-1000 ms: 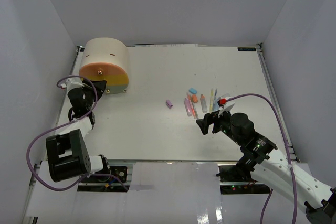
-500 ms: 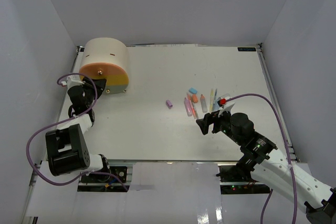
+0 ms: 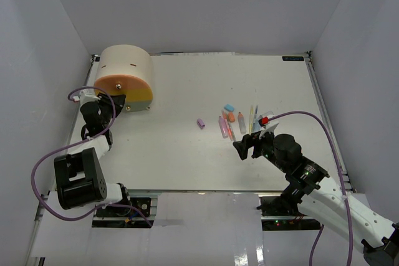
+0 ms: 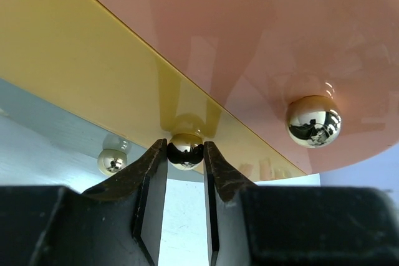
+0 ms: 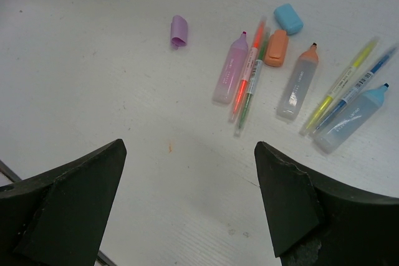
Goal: Sort the stationery into containers
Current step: Open the drawer in the storage box.
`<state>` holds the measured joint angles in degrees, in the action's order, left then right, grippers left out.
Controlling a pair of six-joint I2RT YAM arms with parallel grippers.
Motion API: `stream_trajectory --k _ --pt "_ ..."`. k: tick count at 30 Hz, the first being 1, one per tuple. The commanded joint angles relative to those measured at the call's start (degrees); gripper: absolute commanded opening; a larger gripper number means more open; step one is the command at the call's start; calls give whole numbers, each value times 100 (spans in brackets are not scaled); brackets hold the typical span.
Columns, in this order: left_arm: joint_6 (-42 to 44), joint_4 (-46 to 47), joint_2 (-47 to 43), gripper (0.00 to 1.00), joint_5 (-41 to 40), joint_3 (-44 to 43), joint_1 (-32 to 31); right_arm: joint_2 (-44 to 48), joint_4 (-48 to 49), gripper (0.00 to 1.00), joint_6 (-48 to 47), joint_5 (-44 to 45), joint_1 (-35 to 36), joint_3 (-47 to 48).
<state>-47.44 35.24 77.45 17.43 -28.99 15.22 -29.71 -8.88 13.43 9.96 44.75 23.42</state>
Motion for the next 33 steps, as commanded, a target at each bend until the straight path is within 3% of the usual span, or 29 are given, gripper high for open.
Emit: stream_trajectory --k 1,20,33 --pt "86 -105 -247 29 6 -19 25 36 282 90 -16 77 25 -57" --pt "227 -1696 -2119 29 -240 728 25 124 273 90 28 59 25 -101" --pt "384 -2794 -2691 32 -214 667 25 27 273 90 19 68 25 -101"
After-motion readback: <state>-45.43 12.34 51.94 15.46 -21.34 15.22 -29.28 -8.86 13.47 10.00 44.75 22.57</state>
